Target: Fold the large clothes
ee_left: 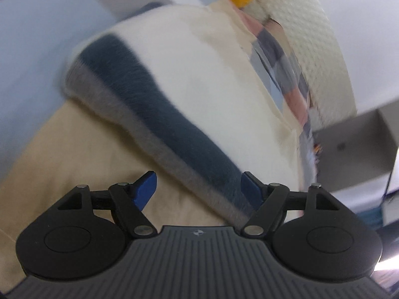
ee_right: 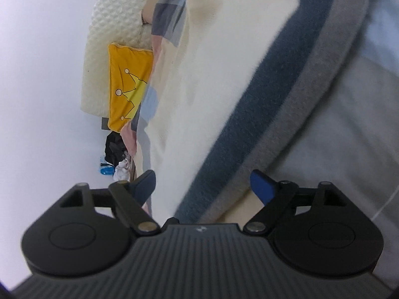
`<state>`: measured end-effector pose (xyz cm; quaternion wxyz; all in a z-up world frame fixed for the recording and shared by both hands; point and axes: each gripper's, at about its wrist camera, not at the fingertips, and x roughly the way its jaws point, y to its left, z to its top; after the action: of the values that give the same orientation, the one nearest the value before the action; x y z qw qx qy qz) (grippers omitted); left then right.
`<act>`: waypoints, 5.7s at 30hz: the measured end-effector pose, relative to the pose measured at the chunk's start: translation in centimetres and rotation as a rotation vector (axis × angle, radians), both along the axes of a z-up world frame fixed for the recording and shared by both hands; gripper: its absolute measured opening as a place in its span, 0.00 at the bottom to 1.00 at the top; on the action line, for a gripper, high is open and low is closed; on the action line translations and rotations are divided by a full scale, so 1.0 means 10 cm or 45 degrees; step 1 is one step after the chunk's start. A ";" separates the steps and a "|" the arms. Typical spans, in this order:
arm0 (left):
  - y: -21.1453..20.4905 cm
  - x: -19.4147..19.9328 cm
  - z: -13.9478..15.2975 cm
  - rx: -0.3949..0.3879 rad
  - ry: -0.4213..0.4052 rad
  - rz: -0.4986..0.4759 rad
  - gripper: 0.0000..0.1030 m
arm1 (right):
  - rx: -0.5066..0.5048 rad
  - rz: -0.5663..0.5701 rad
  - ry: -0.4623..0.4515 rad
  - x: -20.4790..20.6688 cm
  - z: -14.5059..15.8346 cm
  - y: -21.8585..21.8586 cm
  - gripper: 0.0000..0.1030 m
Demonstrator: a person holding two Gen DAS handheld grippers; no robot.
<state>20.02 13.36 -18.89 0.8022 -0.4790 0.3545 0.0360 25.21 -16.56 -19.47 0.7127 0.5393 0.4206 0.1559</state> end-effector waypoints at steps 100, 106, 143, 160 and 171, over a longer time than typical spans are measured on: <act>0.50 0.45 0.62 0.186 -0.098 0.140 0.30 | -0.435 -0.390 -0.085 0.44 0.57 -0.86 0.34; 0.51 0.65 0.47 0.259 -0.125 0.135 0.30 | -0.452 -0.353 -0.086 0.62 0.43 -0.83 0.28; -0.31 0.73 0.84 0.866 -0.206 -0.210 0.72 | -0.891 0.145 -0.559 0.42 0.75 -0.01 0.34; -0.18 0.96 0.41 0.932 -0.039 -0.269 0.72 | -1.174 0.437 -0.627 0.62 0.54 0.38 0.35; -0.19 1.00 0.38 0.932 -0.006 -0.270 0.72 | -1.149 0.449 -0.590 0.66 0.42 0.41 0.35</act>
<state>30.01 11.44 -15.12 0.9204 -0.1215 0.3639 0.0758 31.82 -12.47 -15.27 0.9108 0.0520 0.3616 0.1920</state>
